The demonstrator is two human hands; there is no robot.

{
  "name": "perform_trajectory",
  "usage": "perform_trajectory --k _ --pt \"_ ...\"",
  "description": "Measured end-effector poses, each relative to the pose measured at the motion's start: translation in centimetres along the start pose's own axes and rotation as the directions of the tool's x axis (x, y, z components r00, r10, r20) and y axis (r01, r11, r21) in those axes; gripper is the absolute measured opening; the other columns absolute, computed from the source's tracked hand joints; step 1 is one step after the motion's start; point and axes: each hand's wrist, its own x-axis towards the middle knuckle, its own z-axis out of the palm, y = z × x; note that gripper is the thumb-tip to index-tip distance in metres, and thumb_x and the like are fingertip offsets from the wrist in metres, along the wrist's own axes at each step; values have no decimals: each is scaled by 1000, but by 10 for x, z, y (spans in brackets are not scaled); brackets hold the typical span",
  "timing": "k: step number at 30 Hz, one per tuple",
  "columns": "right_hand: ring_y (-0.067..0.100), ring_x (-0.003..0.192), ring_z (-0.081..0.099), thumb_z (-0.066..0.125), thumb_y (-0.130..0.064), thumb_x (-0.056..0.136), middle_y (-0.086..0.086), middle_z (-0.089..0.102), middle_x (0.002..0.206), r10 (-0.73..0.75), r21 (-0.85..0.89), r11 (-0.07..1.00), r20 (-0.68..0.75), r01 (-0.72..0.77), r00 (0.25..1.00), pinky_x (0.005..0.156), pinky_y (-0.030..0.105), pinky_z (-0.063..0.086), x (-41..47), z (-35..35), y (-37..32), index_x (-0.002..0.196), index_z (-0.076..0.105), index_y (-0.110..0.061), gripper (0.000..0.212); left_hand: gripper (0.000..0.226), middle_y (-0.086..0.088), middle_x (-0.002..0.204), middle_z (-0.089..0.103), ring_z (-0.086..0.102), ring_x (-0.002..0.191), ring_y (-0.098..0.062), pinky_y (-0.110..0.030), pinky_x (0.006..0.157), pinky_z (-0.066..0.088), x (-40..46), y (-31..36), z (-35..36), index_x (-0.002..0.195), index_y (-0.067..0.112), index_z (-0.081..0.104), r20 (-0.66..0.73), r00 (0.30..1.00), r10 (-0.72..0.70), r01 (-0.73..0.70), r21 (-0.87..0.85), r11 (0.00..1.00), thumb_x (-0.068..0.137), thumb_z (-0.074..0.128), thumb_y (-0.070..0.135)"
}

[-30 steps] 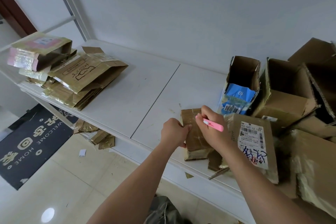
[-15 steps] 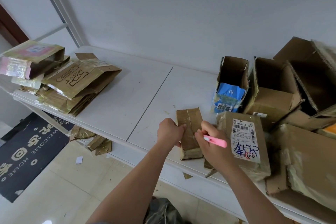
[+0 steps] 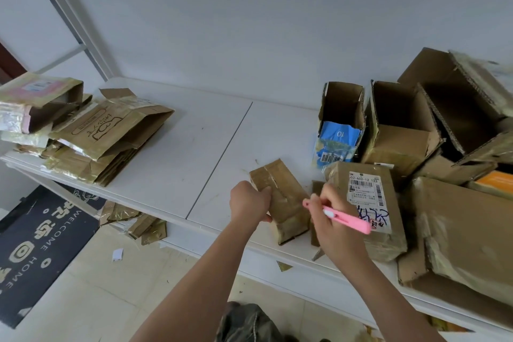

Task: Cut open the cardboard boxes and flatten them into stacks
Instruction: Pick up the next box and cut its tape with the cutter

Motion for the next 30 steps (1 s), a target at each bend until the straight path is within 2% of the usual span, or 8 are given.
perform_trajectory --k 3,8,11,15,18,22,25,30 --pt "3 61 65 55 -10 97 12 61 64 108 115 989 -159 -90 981 45 19 48 5 6 -1 77 47 3 25 35 -4 77 65 69 65 -22 -34 65 51 -1 -4 -4 99 -1 55 -37 996 78 -70 178 981 89 62 32" --pt "9 62 63 54 -17 99 3 61 65 343 354 904 -263 -241 902 60 35 56 13 31 6 82 50 -7 21 75 -4 153 20 31 137 -19 -24 106 31 11 -16 -16 151 20 22 174 905 387 -414 164 895 89 63 19" --pt "12 63 66 54 -19 99 5 62 67 356 369 896 -267 -246 896 62 38 58 26 44 1 80 47 -12 22 66 -6 141 32 45 115 -13 -14 92 34 14 -21 -28 147 23 34 227 894 386 -422 143 895 89 66 18" --pt "7 67 64 52 -20 101 -4 61 64 364 481 852 -262 -206 894 69 27 56 50 55 -12 81 45 -10 23 52 -7 123 42 49 82 -8 -25 79 41 13 -26 -40 136 20 47 2 956 294 -288 201 936 90 69 31" --pt "1 60 58 51 -17 101 4 59 67 314 438 887 -344 -144 885 57 14 45 54 49 -15 86 47 -2 22 54 -7 128 39 51 96 -16 -30 84 43 15 -31 -48 141 24 44 -60 951 304 -276 279 920 92 66 33" --pt "0 57 59 54 -14 99 6 61 68 328 337 921 -401 -195 856 49 15 43 21 50 -4 83 49 -8 18 56 1 143 33 38 131 -18 -26 108 34 16 -40 -44 147 35 39 197 839 507 -544 282 790 96 60 29" --pt "6 61 61 55 -12 99 7 62 69 387 387 895 -433 -220 814 54 22 47 7 60 1 79 49 -10 20 62 3 128 47 50 113 -11 -23 99 40 19 -45 -41 148 41 34 295 858 420 -489 223 843 92 62 42" --pt "17 62 62 53 -16 100 17 61 72 415 442 874 -467 -200 781 55 25 49 28 52 -2 81 48 -6 22 69 3 121 59 58 110 -16 -30 92 48 26 -39 -43 145 34 41 70 926 371 -377 241 894 84 70 49"
